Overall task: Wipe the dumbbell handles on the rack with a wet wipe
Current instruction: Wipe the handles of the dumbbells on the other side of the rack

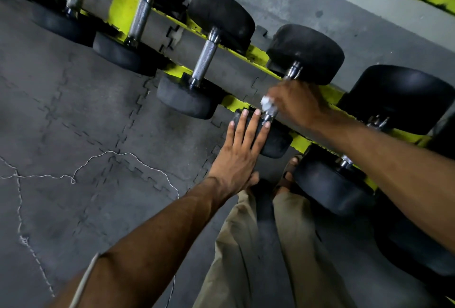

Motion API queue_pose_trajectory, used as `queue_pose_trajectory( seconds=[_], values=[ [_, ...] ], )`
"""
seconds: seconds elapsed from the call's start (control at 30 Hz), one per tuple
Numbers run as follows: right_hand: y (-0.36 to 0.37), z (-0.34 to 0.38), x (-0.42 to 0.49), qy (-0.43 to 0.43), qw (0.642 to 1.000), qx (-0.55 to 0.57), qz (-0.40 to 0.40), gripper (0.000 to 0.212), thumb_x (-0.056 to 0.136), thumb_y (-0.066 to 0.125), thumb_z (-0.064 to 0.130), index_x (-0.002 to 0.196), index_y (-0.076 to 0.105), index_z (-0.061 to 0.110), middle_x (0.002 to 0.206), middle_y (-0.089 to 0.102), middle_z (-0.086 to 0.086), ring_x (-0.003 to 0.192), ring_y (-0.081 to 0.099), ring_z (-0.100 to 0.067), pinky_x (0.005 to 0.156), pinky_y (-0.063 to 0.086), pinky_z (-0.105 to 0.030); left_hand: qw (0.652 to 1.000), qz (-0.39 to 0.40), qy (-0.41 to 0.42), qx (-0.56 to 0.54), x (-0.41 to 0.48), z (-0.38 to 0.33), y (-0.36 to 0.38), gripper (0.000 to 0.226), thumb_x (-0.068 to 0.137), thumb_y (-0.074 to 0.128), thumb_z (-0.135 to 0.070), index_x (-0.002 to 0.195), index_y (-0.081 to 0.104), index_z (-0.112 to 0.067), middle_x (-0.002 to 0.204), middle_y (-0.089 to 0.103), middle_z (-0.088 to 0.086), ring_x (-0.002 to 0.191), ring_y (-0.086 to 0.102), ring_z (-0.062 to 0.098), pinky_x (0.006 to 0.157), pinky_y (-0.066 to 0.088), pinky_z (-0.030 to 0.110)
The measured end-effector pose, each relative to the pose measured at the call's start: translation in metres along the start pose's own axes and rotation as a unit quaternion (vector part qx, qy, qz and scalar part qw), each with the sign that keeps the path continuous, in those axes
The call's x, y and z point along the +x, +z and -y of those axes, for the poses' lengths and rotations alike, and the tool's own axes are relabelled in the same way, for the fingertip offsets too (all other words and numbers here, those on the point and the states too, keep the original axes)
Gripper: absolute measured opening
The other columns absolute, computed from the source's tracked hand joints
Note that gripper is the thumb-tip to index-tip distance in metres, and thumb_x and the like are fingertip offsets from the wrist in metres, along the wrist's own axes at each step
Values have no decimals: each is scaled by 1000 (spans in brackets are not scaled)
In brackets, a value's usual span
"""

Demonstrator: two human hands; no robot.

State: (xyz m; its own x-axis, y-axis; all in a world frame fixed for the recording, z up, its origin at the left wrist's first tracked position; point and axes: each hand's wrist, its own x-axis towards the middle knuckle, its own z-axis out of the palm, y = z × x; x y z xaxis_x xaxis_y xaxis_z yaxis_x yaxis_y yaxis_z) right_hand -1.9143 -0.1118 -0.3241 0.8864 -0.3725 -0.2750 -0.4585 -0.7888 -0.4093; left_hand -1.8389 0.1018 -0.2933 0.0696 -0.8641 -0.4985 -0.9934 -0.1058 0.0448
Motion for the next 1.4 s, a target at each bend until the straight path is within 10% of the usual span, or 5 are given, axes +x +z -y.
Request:
queue_pose_trajectory(
  seconds=[0.43, 0.93, 1.1, 1.27, 1.4],
  values=[
    [39, 24, -41, 220, 952, 207, -47, 11, 85, 68, 22, 91, 61, 18, 93, 72, -4, 90, 67, -32, 66, 49, -35, 1000, -2, -3, -3, 1, 1, 1, 133, 74, 71, -58, 165, -10, -4, 169, -19, 29, 157, -14, 50, 125, 15, 63],
    [39, -29, 32, 382, 319, 860, -113, 43, 100, 24, 4, 111, 65, 5, 99, 77, -11, 88, 76, -25, 83, 53, -45, 1000, -22, -2, -21, 4, -1, 7, 128, 75, 67, -53, 165, -10, -5, 169, -18, 28, 157, -14, 50, 125, 14, 64],
    [54, -6, 22, 419, 453, 741, -265, 16, 89, 51, 5, 88, 65, 13, 77, 69, -5, 66, 67, -19, 62, 53, -29, 1000, -22, -1, -19, 2, -1, 7, 129, 74, 68, -52, 165, -12, -5, 169, -18, 29, 157, -14, 50, 124, 15, 64],
    [60, 14, -6, 345, 780, 343, -393, 11, 88, 63, 13, 94, 69, 6, 94, 70, -10, 82, 59, -16, 68, 40, -14, 1000, -16, 0, -11, 2, 0, 8, 131, 76, 70, -57, 165, -12, -5, 169, -20, 29, 156, -16, 50, 125, 15, 64],
    [53, 20, -18, 210, 918, 131, -310, 19, 97, 54, 21, 113, 61, 12, 122, 57, -14, 105, 56, -32, 71, 42, -35, 1000, -12, 1, -13, 2, 0, 6, 132, 75, 69, -57, 164, -13, -5, 168, -20, 29, 156, -15, 50, 125, 15, 64]
  ],
)
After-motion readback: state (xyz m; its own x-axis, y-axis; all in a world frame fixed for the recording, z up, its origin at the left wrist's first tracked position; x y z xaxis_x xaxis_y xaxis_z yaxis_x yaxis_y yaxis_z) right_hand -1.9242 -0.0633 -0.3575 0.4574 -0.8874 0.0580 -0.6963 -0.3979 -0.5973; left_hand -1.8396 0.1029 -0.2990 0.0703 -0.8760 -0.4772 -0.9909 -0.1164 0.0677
